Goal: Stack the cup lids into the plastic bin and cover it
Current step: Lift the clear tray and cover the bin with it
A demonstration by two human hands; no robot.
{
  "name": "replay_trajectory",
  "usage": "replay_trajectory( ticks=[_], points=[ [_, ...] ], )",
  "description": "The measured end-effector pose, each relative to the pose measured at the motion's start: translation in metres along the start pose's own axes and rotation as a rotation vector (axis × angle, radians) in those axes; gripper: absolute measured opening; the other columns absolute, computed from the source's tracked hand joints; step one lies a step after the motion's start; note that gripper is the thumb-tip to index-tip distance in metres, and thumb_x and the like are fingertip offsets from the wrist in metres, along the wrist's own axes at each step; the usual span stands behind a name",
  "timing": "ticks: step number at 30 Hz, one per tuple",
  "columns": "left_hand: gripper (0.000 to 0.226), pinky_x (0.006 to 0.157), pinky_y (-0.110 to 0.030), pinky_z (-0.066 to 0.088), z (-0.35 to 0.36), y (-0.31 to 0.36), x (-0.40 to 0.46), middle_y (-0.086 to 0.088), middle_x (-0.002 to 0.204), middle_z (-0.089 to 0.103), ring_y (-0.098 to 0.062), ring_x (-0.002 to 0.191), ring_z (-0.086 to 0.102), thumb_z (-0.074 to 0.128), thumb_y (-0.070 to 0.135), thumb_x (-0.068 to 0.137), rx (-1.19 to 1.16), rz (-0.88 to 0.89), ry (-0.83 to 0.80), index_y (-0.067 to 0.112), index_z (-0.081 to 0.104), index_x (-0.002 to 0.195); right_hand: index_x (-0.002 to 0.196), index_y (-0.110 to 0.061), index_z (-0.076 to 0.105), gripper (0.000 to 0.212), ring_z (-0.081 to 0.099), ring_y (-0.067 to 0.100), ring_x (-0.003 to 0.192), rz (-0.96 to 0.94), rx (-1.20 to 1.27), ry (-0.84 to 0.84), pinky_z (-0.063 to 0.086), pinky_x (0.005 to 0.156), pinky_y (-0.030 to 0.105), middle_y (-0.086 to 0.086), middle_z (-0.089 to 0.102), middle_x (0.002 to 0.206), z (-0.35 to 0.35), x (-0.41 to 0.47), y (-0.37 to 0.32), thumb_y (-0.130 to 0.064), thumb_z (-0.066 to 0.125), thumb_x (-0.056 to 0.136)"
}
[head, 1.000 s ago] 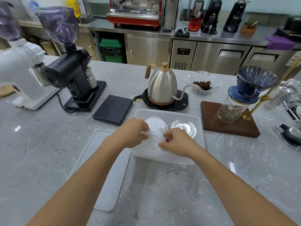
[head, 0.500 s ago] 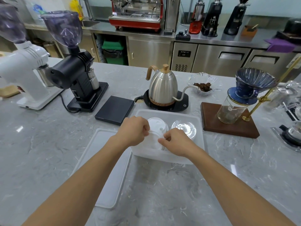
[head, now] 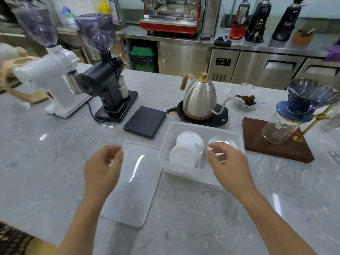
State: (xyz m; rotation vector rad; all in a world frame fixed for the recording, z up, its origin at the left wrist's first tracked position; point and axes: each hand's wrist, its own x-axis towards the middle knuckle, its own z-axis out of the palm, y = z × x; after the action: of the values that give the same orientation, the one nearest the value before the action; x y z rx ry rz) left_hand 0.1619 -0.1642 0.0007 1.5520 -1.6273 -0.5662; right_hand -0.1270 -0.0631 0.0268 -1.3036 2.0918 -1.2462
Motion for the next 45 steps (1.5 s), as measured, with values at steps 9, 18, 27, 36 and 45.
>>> replay_trajectory(
  ticks=[9,18,27,36,45],
  points=[
    [0.043,0.093,-0.042,0.047,-0.018,-0.076,-0.056,-0.017,0.126,0.069,-0.036,0.116,0.064,0.069,0.017,0.092,0.205,-0.305,-0.120,0.005,0.061,0.132,0.115,-0.029,0.056,0.037,0.063,0.005,0.113,0.218,0.316,-0.556,0.048,0.084,0.006,-0.009,0.064,0.123,0.098,-0.092,0.012,0.001,0.061,0.095],
    [0.029,0.084,-0.038,0.047,-0.026,-0.093,-0.054,-0.014,0.117,0.071,-0.029,0.098,0.064,0.055,0.004,0.098,0.029,-0.412,0.029,0.005,0.066,0.124,0.117,-0.020,0.058,0.043,0.069,-0.004,0.103,0.373,0.672,-0.496,0.054,0.082,0.012,-0.013,0.074,0.114,0.132,-0.092,-0.007,0.016,0.054,0.094],
    [0.014,0.063,-0.023,0.044,-0.047,-0.082,-0.048,0.016,0.085,0.068,-0.008,0.082,0.065,0.061,0.016,0.097,-0.073,-0.374,0.253,0.029,0.067,0.094,0.113,-0.018,0.073,0.029,0.075,0.023,0.089,0.211,0.664,-0.409,0.062,0.070,0.030,0.010,0.079,0.101,0.138,-0.081,-0.042,0.002,0.062,0.095],
    [0.032,0.065,-0.013,0.045,-0.018,-0.010,-0.003,0.029,0.089,0.070,0.008,0.082,0.064,0.059,0.012,0.099,-0.141,-0.064,0.011,0.042,0.063,0.087,0.091,-0.036,0.078,0.037,0.075,0.018,0.074,-0.040,0.542,-0.080,0.060,0.068,0.029,0.002,0.080,0.082,0.081,-0.040,-0.065,-0.003,0.061,0.097],
    [0.073,0.073,-0.039,0.065,-0.024,0.105,0.056,-0.013,0.113,0.076,-0.031,0.100,0.074,0.035,0.062,0.092,-1.144,-0.294,-0.524,0.003,0.071,0.113,0.098,-0.009,0.073,0.019,0.062,0.015,0.079,-0.883,-0.117,0.431,0.048,0.075,0.027,0.001,0.070,0.090,-0.028,-0.016,-0.064,0.003,0.064,0.086]
  ],
)
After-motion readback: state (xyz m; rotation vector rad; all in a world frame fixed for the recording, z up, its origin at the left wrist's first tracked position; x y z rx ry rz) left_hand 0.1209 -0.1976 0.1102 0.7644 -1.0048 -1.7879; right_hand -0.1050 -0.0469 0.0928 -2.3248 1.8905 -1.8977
